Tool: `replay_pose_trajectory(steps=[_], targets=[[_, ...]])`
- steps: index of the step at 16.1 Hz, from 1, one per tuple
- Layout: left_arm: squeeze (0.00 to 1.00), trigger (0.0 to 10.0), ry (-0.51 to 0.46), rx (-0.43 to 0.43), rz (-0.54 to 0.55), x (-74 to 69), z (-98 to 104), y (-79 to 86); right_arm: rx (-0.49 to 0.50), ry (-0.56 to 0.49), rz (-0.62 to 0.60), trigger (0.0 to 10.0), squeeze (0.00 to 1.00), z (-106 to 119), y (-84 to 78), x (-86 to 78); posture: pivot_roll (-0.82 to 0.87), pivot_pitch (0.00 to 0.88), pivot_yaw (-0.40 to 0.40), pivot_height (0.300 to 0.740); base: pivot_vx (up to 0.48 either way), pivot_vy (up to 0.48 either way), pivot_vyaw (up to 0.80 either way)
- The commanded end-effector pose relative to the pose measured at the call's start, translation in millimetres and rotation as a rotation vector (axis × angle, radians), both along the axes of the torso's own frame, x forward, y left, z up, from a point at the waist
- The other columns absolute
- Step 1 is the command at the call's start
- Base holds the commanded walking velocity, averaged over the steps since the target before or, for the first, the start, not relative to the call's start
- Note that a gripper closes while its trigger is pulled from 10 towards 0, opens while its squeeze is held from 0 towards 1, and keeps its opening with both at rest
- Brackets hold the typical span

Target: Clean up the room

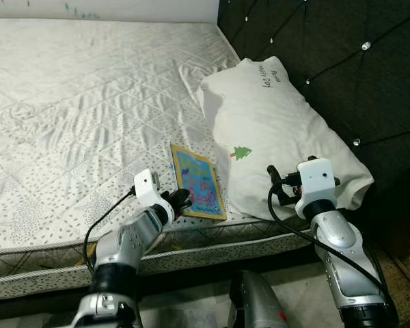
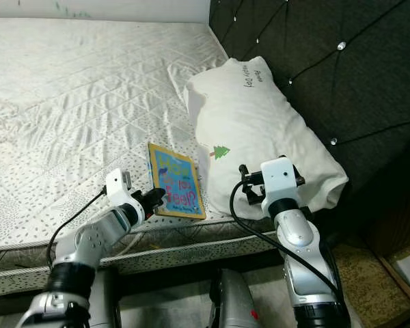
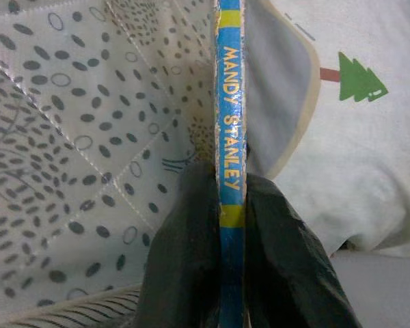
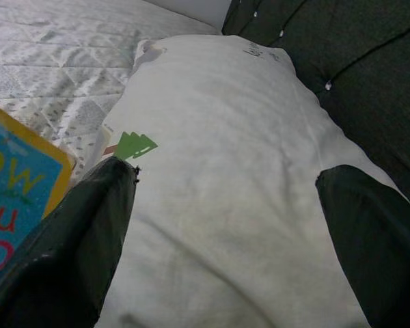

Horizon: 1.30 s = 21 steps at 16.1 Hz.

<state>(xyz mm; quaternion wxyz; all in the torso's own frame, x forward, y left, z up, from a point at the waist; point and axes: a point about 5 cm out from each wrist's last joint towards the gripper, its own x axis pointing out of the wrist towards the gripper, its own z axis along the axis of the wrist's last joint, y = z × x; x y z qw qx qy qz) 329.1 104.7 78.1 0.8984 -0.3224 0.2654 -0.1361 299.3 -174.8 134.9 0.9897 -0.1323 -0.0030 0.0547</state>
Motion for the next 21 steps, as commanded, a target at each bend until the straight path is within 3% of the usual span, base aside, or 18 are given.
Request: replay_pose_trajectory(steps=[1,5,7,11,12,13,14,21], targets=[[0.00,10.0,0.035,0.012,-0.035,-0.5,-7.1,-3.6,-0.005,0.001,0.005,10.0,0.00,1.8,-1.4,-4.5,-0.08,0.095,-0.128,0.554,0.000,0.000,0.00],[0.00,10.0,0.051,0.075,-0.086,4.8,-14.1,8.2,0.000,0.009,-0.003,10.0,0.00,1.8,-5.2,-8.2,-0.09,0.097,-0.130,0.554,0.000,0.000,0.00],[0.00,10.0,0.060,0.145,-0.076,10.2,-18.6,24.4,-0.001,0.014,-0.009,10.0,0.00,2.4,-8.6,-10.6,-0.11,0.102,-0.127,0.554,0.000,0.000,0.00],[0.00,10.0,0.060,0.194,-0.070,14.4,-18.8,40.5,0.007,0.019,-0.003,10.0,0.00,2.5,-8.5,-12.1,-0.11,0.101,-0.127,0.554,0.000,0.000,0.00],[0.16,10.0,0.061,0.211,-0.066,15.1,-19.6,44.1,0.014,0.019,0.003,10.0,0.00,2.6,-8.0,-12.1,-0.11,0.101,-0.127,0.554,0.000,0.000,0.00],[0.82,10.0,0.059,0.218,-0.068,15.8,-20.5,45.9,0.020,0.019,0.008,10.0,0.00,3.1,-7.0,-11.7,-0.11,0.094,-0.127,0.554,0.000,0.000,0.00],[1.00,10.0,0.059,0.228,-0.068,15.5,-21.5,48.2,0.025,0.017,0.012,10.0,0.00,3.5,-5.9,-10.9,-0.11,0.094,-0.127,0.554,0.000,0.000,0.00],[1.00,10.0,0.057,0.361,-0.001,16.8,-22.3,76.3,0.029,0.023,0.039,10.0,0.00,2.7,-3.1,-8.5,-0.10,0.078,-0.127,0.554,0.000,0.000,0.00]])
